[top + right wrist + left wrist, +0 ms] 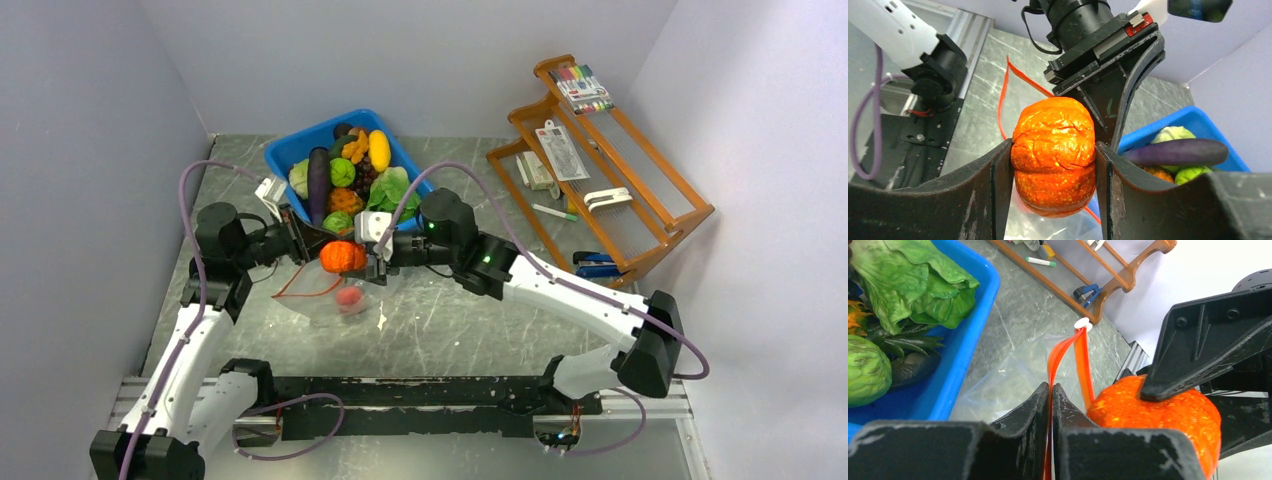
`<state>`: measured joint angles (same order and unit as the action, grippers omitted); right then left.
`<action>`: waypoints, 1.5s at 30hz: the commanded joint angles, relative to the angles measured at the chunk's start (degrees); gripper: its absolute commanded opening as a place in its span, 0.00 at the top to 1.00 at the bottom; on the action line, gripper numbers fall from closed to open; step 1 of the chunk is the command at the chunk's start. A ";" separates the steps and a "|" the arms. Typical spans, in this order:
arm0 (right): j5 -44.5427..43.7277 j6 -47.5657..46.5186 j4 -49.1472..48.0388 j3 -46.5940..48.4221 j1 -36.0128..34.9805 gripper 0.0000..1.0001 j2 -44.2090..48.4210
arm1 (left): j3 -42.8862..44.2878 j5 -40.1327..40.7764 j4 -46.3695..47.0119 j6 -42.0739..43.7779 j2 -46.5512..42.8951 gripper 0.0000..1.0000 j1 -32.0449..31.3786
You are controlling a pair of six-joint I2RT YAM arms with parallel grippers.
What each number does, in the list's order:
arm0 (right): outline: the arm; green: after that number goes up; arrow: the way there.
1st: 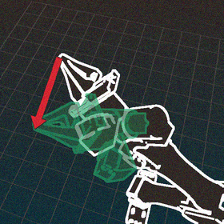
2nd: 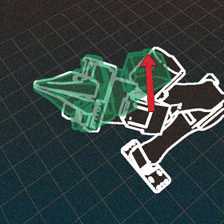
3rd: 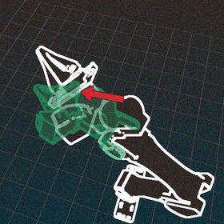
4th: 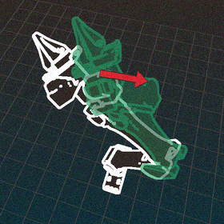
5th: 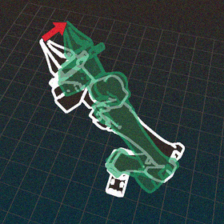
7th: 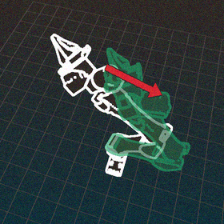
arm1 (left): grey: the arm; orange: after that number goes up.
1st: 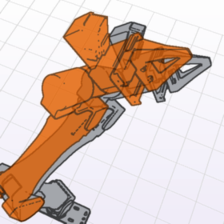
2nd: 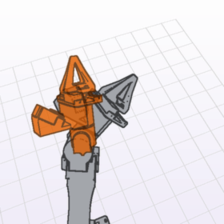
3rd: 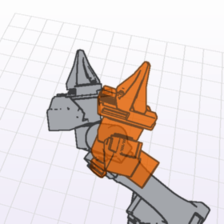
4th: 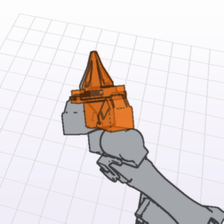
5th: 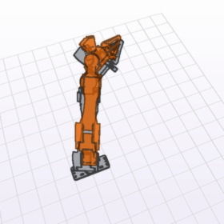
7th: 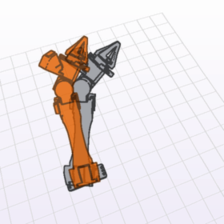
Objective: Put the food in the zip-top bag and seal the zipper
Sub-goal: Place the fake fruit in the zipper food storage bag.
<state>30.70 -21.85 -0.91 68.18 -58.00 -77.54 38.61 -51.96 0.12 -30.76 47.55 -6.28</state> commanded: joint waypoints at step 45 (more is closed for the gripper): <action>0.31 -13.88 17.44 6.27 -2.10 0.61 -4.02 | 2.25 -1.92 -4.28 5.22 -3.19 0.93 -0.46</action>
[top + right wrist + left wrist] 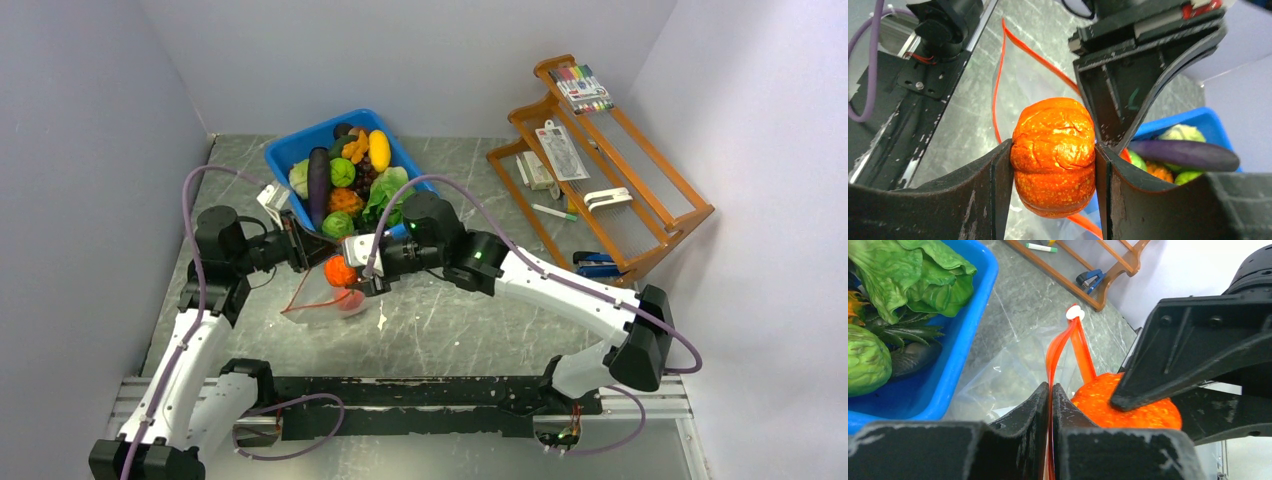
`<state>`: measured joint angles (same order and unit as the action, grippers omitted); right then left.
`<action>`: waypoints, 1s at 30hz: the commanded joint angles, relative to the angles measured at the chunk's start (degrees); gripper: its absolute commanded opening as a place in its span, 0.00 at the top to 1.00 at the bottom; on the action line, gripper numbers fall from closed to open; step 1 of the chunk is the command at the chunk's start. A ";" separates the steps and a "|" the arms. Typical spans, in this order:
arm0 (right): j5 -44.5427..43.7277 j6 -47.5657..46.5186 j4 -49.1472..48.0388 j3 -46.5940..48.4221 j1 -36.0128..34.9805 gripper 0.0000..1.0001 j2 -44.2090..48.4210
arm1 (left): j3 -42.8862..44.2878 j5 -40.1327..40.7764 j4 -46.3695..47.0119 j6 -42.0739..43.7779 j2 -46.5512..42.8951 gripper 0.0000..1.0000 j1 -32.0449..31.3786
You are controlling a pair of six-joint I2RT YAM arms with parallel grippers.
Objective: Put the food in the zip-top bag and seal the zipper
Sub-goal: Place the fake fruit in the zipper food storage bag.
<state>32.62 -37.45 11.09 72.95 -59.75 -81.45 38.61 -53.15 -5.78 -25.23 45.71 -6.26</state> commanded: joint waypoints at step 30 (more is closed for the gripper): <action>-11.56 12.48 1.61 4.40 -1.83 0.35 -2.49 | 0.69 0.29 -0.28 0.74 -3.09 0.93 -0.50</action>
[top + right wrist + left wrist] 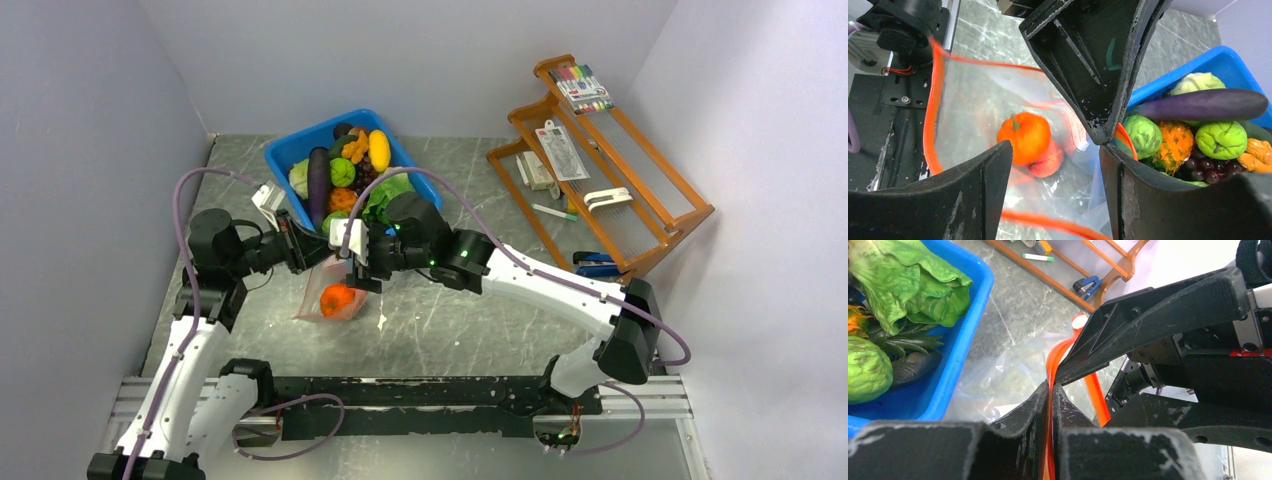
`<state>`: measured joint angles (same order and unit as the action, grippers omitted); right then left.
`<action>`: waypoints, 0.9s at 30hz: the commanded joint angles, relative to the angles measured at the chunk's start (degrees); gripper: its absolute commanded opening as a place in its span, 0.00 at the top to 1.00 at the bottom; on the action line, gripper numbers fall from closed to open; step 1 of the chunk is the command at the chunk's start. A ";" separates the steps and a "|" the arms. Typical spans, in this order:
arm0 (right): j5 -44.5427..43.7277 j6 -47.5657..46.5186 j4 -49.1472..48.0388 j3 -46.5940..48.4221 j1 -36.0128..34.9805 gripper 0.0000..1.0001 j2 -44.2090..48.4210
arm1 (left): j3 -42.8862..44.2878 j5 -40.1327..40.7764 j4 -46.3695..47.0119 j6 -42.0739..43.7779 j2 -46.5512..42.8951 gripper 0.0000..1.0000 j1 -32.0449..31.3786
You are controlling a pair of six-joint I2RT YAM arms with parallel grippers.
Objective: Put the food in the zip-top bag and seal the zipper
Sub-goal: Place the fake fruit in the zipper food storage bag.
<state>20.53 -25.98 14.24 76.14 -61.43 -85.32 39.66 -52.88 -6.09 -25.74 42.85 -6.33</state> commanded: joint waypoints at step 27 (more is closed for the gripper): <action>-13.73 34.48 -15.79 2.81 14.56 0.41 2.12 | 0.47 6.64 -9.57 8.23 -3.82 0.93 -0.43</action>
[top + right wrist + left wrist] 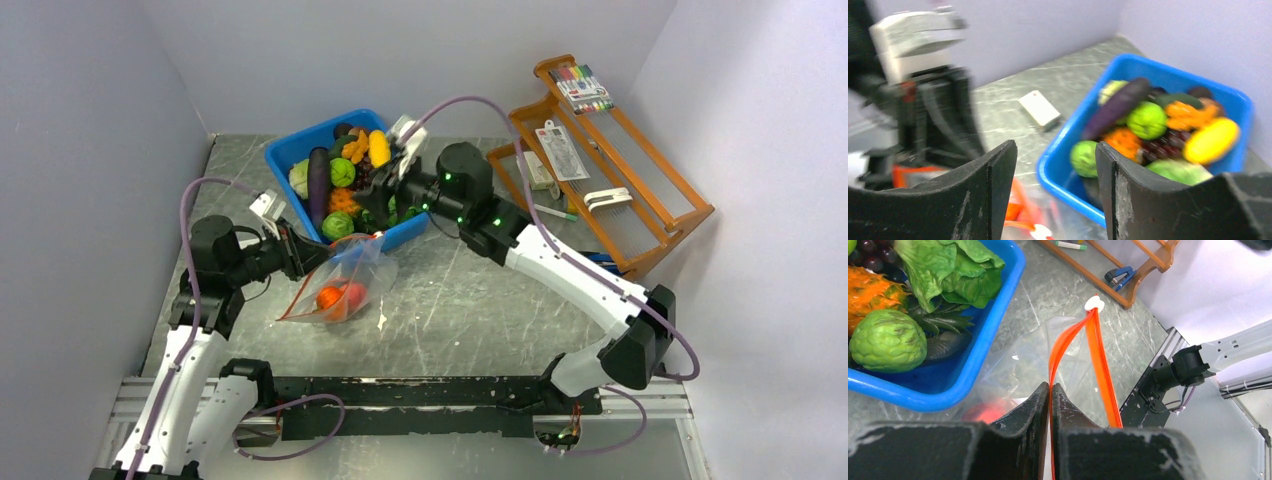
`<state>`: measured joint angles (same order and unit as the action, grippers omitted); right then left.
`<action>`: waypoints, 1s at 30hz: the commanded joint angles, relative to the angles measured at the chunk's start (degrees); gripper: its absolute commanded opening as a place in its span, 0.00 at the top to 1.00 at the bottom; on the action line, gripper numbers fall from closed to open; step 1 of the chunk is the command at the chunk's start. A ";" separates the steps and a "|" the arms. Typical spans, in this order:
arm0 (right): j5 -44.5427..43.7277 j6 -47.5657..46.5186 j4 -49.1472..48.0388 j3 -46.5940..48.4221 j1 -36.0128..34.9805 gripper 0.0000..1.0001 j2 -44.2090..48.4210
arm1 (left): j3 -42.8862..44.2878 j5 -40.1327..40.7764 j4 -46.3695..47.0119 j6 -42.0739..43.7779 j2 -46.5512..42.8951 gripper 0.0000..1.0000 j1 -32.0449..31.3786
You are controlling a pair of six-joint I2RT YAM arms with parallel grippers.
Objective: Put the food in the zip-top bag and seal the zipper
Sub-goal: Place the fake fruit in the zipper food storage bag, then pick up the fake fruit from the bin.
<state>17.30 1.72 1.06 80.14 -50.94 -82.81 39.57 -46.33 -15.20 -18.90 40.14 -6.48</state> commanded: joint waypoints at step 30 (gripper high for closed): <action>-32.72 15.65 -6.30 24.36 12.00 0.42 -41.55 | 0.42 -4.12 0.69 2.59 -1.63 0.93 -0.20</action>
<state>-7.86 16.34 -2.42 102.24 -39.22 -122.08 39.57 -49.17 -15.29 -17.32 39.13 -6.48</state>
